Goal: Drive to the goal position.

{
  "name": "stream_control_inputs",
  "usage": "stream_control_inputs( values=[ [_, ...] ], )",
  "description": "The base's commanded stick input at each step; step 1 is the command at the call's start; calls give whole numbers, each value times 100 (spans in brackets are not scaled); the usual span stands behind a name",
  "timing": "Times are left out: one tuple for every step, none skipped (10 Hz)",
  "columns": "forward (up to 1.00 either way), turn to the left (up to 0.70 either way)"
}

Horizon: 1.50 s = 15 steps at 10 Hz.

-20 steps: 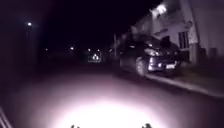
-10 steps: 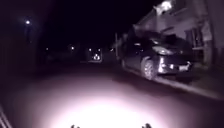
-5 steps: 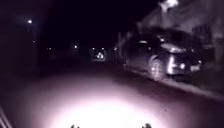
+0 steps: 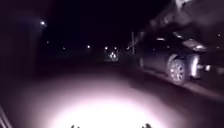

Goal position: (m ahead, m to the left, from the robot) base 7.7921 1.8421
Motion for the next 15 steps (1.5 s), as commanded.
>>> stream_control_inputs(
  values=[
    [70, 0],
    [70, 0],
    [70, 0],
    [70, 0],
    [70, 0],
    [70, 0],
    [70, 0],
    [70, 0],
    [70, 0],
    [70, 0],
    [70, 0],
    [70, 0],
    [70, 0],
    [70, 0],
    [70, 0]
  ],
)
